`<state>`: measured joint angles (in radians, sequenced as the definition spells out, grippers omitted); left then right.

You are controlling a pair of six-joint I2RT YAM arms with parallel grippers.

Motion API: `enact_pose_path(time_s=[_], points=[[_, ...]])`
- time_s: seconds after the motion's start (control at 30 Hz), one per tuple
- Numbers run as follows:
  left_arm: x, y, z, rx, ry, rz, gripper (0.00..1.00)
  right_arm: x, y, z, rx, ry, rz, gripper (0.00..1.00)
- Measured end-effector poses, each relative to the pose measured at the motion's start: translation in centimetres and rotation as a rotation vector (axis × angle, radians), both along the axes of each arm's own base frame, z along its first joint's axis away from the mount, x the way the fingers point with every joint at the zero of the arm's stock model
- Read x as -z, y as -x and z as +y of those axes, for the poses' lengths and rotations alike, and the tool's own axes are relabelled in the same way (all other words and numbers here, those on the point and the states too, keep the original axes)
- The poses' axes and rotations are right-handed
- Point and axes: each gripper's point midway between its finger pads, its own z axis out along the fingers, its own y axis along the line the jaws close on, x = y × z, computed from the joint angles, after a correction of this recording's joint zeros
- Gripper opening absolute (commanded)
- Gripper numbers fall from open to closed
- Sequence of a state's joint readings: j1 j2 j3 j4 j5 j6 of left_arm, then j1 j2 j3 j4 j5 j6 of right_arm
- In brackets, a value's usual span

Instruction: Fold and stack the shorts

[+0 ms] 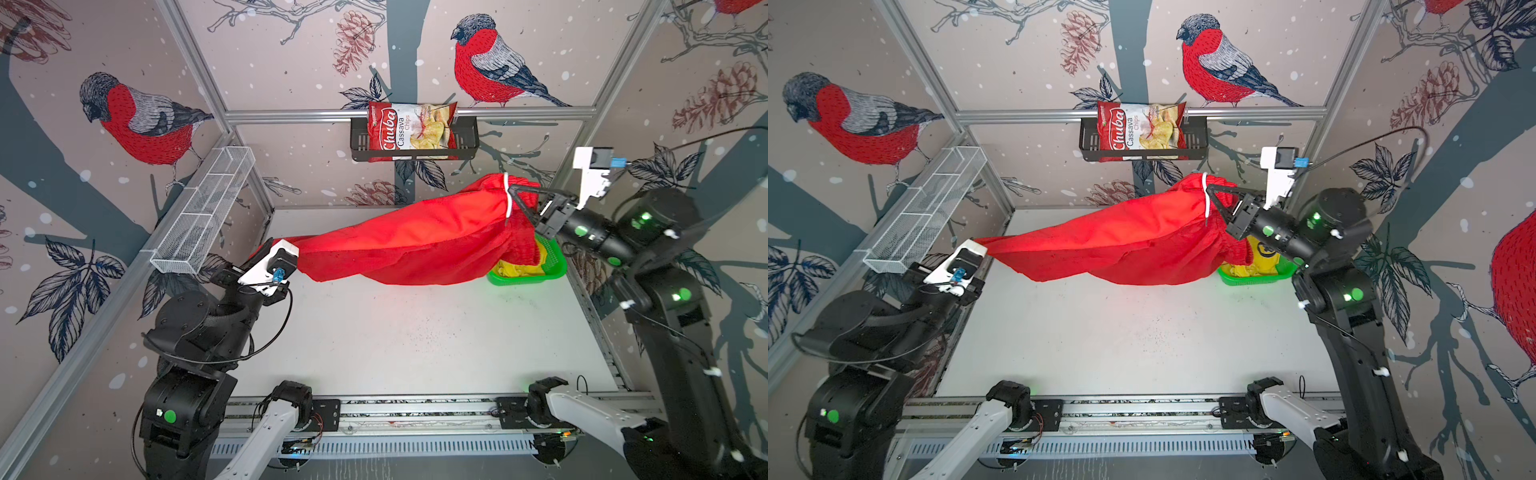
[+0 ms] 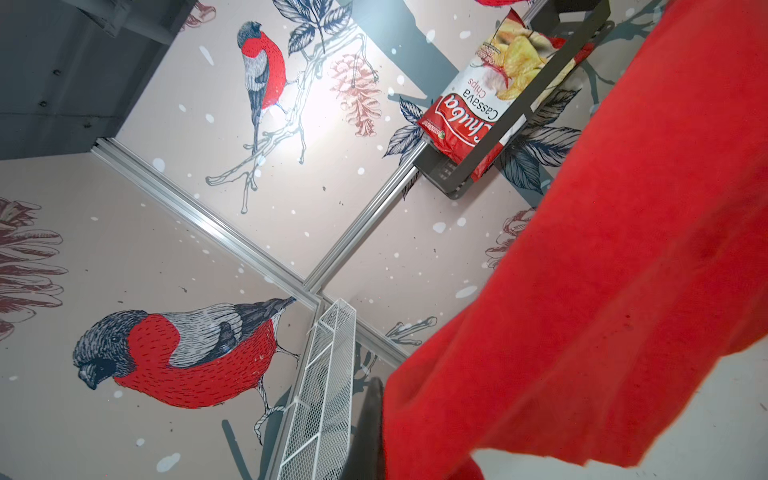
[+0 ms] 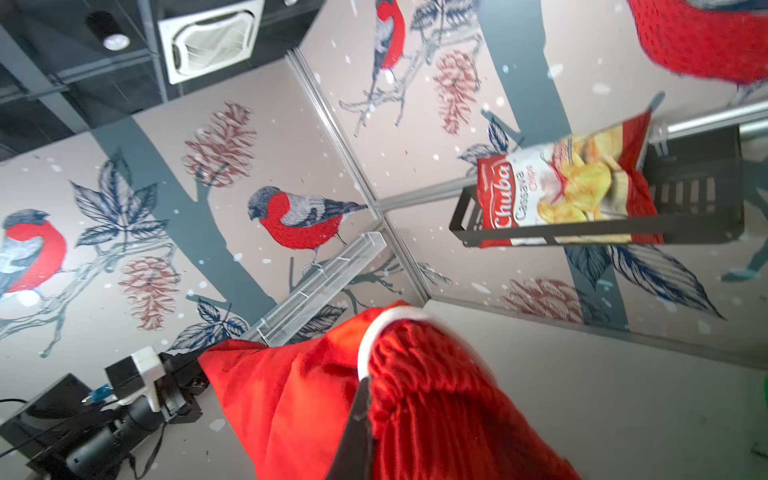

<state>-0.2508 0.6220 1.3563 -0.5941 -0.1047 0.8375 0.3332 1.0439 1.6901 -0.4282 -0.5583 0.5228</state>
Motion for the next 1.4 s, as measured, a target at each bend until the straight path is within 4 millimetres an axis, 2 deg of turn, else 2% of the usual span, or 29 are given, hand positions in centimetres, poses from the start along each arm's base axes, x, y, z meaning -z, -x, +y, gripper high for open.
enact_pose_path(time_s=[0.1, 0.2, 0.33, 0.47, 0.57, 0.63, 0.7, 0.73, 0.83, 0.9, 0.97, 1.03, 1.1, 1.23, 1.3, 1.4], points=[[-0.2, -0.6, -0.1, -0.001, -0.002, -0.004, 0.00, -1.7, 1.1, -0.4, 0.004, -0.013, -0.037, 0.01], [0.1, -2.6, -0.5, -0.010, -0.013, 0.017, 0.00, -1.2, -0.7, -0.1, 0.022, -0.006, -0.010, 0.00], [1.8, -6.8, -1.3, -0.028, -0.058, 0.082, 0.00, 1.7, -6.1, 2.1, 0.013, 0.021, 0.078, 0.00], [2.6, -12.0, -2.3, -0.034, -0.121, 0.132, 0.00, 5.4, -12.8, 6.5, -0.034, 0.047, 0.196, 0.00], [2.5, -15.8, -2.1, -0.061, -0.128, 0.161, 0.00, 6.0, -17.0, 10.2, -0.086, 0.054, 0.208, 0.00], [0.4, -17.3, -1.3, -0.084, -0.114, 0.129, 0.00, 4.9, -19.6, 12.1, -0.124, 0.035, 0.183, 0.00], [-2.7, -17.5, -0.6, -0.106, -0.097, 0.048, 0.00, 3.0, -21.5, 12.6, -0.123, 0.002, 0.137, 0.00], [-4.0, -17.2, -0.6, -0.102, -0.092, 0.011, 0.00, 2.0, -21.7, 12.7, -0.136, -0.018, 0.114, 0.00], [-7.2, -14.2, -0.9, -0.071, -0.128, -0.108, 0.00, -0.2, -20.4, 12.1, -0.187, -0.050, 0.070, 0.01], [-7.9, -11.4, -0.7, -0.063, -0.153, -0.166, 0.00, 0.3, -18.9, 11.4, -0.208, -0.041, 0.075, 0.01], [-7.2, -8.8, -0.7, -0.051, -0.189, -0.195, 0.00, 3.0, -17.2, 10.3, -0.216, -0.024, 0.119, 0.02], [-5.4, -6.8, -0.7, -0.037, -0.217, -0.202, 0.00, 6.9, -16.3, 8.9, -0.200, -0.013, 0.172, 0.02], [-1.5, -6.6, -0.6, -0.039, -0.258, -0.148, 0.00, 12.0, -15.9, 8.0, -0.181, 0.005, 0.262, 0.02], [11.1, -7.6, -0.3, -0.022, -0.352, 0.135, 0.00, 22.4, -14.7, 7.0, -0.156, 0.051, 0.466, 0.02], [17.0, -7.1, 0.0, -0.009, -0.385, 0.282, 0.00, 26.5, -13.4, 6.6, -0.152, 0.073, 0.552, 0.02], [23.0, -5.9, 0.2, 0.015, -0.411, 0.426, 0.00, 31.4, -11.9, 5.9, -0.141, 0.101, 0.653, 0.02]])
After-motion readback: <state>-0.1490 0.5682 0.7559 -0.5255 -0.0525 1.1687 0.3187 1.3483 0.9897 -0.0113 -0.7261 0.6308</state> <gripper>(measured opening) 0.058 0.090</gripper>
